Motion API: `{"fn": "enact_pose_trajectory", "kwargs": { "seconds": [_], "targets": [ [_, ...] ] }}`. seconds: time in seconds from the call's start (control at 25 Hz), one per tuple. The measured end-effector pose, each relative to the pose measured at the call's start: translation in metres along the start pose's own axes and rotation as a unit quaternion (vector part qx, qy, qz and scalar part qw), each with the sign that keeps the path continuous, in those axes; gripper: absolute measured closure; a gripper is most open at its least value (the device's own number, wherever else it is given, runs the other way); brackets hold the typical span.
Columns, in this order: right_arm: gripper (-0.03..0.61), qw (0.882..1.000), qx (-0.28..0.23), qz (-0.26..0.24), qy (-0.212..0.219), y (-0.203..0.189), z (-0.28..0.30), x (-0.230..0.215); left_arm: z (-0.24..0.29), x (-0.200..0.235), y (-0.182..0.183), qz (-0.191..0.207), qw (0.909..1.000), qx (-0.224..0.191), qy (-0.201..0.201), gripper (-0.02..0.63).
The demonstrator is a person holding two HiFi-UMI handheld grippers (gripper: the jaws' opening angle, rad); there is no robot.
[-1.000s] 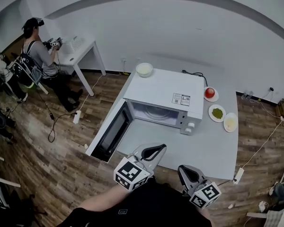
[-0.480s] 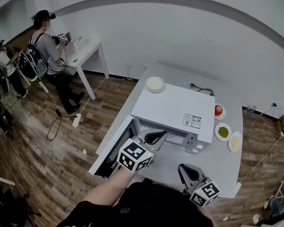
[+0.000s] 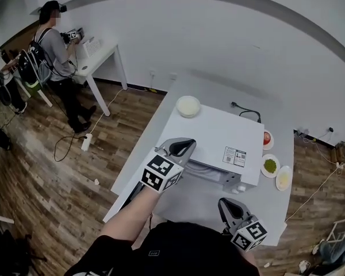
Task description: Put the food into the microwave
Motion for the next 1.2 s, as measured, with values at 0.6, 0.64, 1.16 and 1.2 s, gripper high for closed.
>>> {"fn": "enact_pose_trajectory", "kwargs": {
  "seconds": [0.6, 0.64, 1.16, 1.2],
  "targets": [
    [0.563, 1.0, -0.011, -0.001, -0.01, 0.061, 0.031, -0.067, 0.056, 0.047, 0.016, 0.1, 0.9925, 0.063, 0.032, 0.604],
    [0.563, 1.0, -0.01, -0.001, -0.005, 0.067, 0.038, -0.067, 0.059, 0.048, 0.015, 0.107, 0.9915, 0.067, 0.032, 0.605],
    [0.563, 0.998, 0.023, -0.028, 0.042, 0.091, 0.111, -0.045, 0.082, 0.078, 0.007, 0.227, 0.9615, 0.147, 0.049, 0.597],
    [0.563, 0.998, 0.024, -0.029, 0.041, 0.091, 0.113, -0.045, 0.083, 0.081, 0.006, 0.233, 0.9593, 0.151, 0.05, 0.59]
  ]
}}
Point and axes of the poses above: the fingertips, and each gripper's own axes: z forward along the fingers, x to its left, y out of its top, the point moved 6 cm from there along -z, backward along the fingers, and after that the axes turned 1 degree about x, right-handed, at the moved point
